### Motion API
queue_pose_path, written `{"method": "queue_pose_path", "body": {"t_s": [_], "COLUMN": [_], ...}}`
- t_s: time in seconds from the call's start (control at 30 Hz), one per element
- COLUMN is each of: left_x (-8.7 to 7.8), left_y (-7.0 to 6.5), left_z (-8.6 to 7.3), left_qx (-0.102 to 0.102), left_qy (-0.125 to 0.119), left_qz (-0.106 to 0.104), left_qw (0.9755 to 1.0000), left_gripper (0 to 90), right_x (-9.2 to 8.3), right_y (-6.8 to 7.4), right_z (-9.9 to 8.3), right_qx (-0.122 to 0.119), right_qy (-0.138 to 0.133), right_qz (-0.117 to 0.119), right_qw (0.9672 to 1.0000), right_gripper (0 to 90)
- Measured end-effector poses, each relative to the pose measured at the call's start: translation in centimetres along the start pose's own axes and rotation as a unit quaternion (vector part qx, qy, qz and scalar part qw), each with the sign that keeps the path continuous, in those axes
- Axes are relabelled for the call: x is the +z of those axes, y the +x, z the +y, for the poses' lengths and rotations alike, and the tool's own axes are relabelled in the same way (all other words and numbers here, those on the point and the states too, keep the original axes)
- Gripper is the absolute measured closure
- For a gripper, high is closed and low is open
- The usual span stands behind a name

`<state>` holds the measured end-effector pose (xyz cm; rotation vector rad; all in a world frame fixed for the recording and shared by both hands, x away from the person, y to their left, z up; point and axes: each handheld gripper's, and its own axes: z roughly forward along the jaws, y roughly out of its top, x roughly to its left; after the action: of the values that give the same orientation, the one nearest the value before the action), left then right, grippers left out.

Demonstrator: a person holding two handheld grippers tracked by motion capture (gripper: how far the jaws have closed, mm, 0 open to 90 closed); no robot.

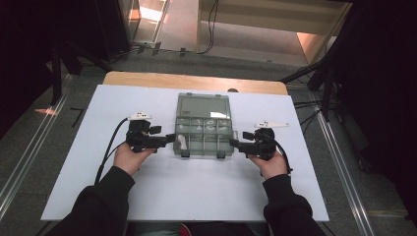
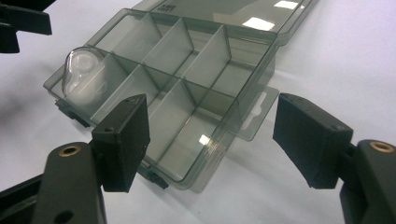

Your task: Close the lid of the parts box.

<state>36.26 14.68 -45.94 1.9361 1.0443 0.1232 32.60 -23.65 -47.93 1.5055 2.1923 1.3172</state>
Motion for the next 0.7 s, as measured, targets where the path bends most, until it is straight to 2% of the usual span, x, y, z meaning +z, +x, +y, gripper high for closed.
{"method": "queue_pose_path", "body": {"t_s": [0.27,0.47,0.7], "left_x": [1.1,1.9,2.6], "left_y": [-0.1,0.4,0.9], "left_z": [0.7,1.1,1.6], "left_qx": [0.001,0.004,-0.003], "left_qy": [-0.006,-0.004,-0.009], "left_qz": [0.009,0.022,0.033], "left_qw": [0.9999,0.9997,0.9994], "left_gripper": [24.5,24.5,24.5], "right_x": [0.3,0.7,1.4], "right_y": [0.0,0.0,-0.1], "right_z": [0.6,1.0,1.6], "right_qx": [0.006,0.007,0.008], "right_qy": [-0.006,-0.009,-0.005], "right_qz": [-0.001,0.0,-0.003], "right_qw": [1.0,0.9999,1.0], "right_gripper": [25.1,25.3,25.3]}}
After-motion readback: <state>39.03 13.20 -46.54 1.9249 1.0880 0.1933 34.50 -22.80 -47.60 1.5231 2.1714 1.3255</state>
